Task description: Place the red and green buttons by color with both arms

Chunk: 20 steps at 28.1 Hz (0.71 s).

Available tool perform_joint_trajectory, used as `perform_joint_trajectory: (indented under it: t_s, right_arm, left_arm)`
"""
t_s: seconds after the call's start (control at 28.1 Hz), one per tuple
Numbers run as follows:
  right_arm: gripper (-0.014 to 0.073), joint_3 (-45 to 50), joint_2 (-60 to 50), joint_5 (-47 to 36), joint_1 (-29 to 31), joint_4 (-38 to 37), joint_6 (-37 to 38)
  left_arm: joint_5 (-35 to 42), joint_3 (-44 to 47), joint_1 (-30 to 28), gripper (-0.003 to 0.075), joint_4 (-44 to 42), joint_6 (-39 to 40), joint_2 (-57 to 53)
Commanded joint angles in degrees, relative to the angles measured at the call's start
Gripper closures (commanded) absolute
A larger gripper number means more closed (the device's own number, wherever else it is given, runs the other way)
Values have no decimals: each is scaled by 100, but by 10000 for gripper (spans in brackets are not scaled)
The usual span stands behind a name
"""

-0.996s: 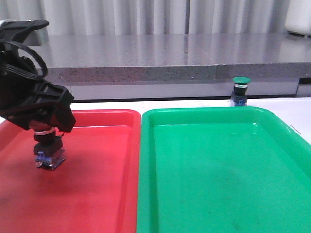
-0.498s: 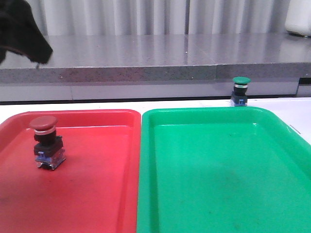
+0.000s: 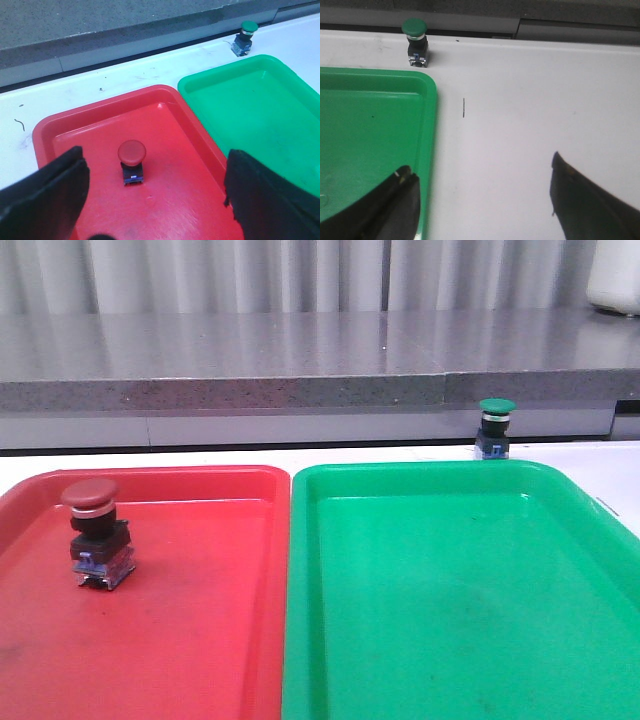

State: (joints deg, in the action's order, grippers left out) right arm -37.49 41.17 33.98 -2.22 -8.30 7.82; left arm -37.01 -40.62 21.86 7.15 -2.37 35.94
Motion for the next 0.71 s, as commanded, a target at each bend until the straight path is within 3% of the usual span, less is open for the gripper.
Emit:
perform_joint_trajectory:
  t_s: [0.0, 0.32, 0.68]
  right_arm:
    - [33, -166, 4, -408, 35, -37, -41]
    - [33, -166, 4, -408, 35, -37, -41]
    - [33, -166, 4, -408, 35, -37, -41]
  left_arm:
    - [-101, -14, 62, 175, 104, 174, -563]
    - [-523, 207, 62, 175, 104, 237, -1583]
    - [-526, 218, 62, 175, 104, 237, -1764]
